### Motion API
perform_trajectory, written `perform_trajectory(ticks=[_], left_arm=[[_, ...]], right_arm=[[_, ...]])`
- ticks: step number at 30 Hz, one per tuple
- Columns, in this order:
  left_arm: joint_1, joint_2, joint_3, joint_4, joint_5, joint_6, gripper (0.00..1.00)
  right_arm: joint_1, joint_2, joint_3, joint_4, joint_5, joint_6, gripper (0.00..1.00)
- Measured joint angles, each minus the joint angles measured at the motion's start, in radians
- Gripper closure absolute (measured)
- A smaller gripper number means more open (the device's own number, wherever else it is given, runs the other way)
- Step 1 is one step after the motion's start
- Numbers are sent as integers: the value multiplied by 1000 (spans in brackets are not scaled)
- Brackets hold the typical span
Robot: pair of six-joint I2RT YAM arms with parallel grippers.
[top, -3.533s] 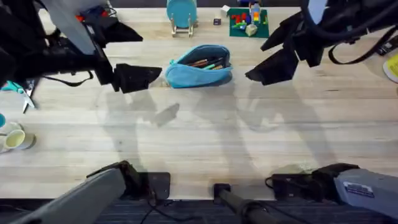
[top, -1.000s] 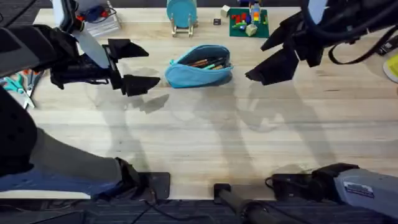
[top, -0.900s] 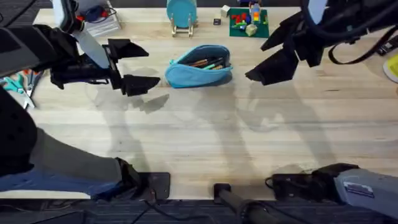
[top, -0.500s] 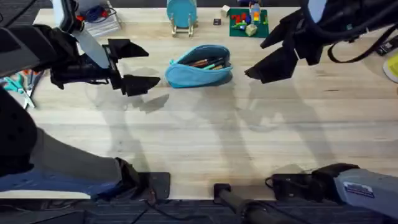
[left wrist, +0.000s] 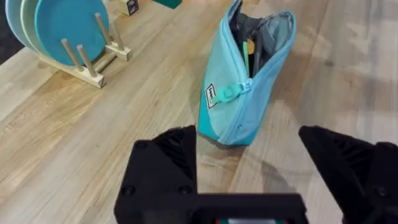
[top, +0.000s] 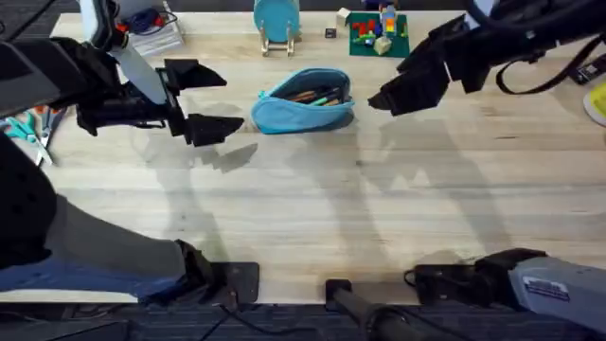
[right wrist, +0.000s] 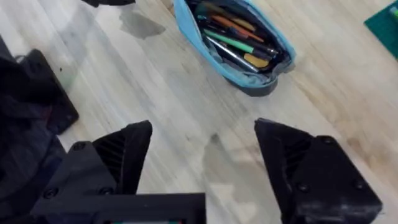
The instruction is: Unzip the bag, pick up the pens from the table one at a time and place them inside, then zip the bag closed.
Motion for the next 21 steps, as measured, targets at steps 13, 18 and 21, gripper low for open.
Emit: perform_trajectory(ticks=[13, 18, 21], left_arm=[[0, 0, 0, 0, 0, 0, 7], [0, 0, 0, 0, 0, 0, 7], [0, 0, 0, 0, 0, 0, 8]], right_arm=[[11, 0, 113, 19, 80, 132, 4], [46, 0, 138, 102, 109, 139, 4], [80, 2, 141, 145, 145, 149, 4]])
